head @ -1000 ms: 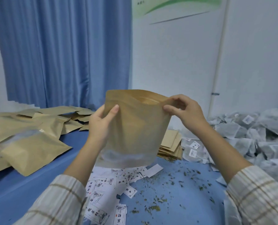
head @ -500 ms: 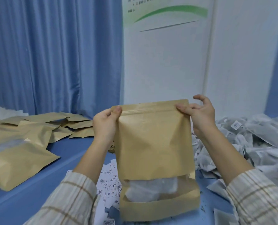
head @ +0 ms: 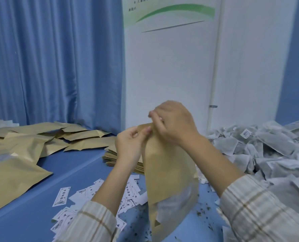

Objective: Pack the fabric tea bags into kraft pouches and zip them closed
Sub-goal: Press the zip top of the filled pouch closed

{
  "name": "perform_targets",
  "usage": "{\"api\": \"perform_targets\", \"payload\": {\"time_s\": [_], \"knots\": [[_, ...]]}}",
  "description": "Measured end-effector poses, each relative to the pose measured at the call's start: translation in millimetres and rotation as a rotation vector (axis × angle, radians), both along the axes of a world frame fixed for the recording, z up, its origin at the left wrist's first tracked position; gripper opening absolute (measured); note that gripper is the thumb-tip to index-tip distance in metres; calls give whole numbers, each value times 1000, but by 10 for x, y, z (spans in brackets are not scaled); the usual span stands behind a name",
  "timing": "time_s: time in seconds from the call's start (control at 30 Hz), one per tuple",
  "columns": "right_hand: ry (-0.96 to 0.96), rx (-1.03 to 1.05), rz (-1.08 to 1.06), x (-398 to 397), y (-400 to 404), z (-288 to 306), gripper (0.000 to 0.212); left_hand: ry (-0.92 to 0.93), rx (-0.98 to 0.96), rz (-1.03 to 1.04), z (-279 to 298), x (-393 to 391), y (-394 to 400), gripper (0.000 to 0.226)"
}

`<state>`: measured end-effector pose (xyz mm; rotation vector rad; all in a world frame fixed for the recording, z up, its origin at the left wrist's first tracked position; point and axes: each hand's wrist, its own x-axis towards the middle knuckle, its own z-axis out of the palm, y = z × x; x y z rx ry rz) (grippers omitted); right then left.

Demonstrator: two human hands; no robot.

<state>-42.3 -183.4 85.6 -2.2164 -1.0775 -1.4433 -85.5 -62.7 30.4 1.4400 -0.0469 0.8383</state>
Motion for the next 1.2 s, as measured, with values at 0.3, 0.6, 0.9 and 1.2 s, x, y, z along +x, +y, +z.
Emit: {"api": "perform_targets", "payload": {"time_s": [0.3, 0.6, 0.9, 1.2], "knots": [[-281, 159, -333, 39, 174, 20, 51, -14, 21, -86, 55, -157, -36, 20], [42, 83, -207, 181, 13, -28, 55, -65, 31, 125, 22, -101, -58, 38], [41, -8, -300, 96, 264, -63, 63, -67, 72, 13, 41, -96, -92, 33], [199, 61, -141, 226, 82, -84, 62, -86, -57, 130, 6, -135, 42, 20]]}}
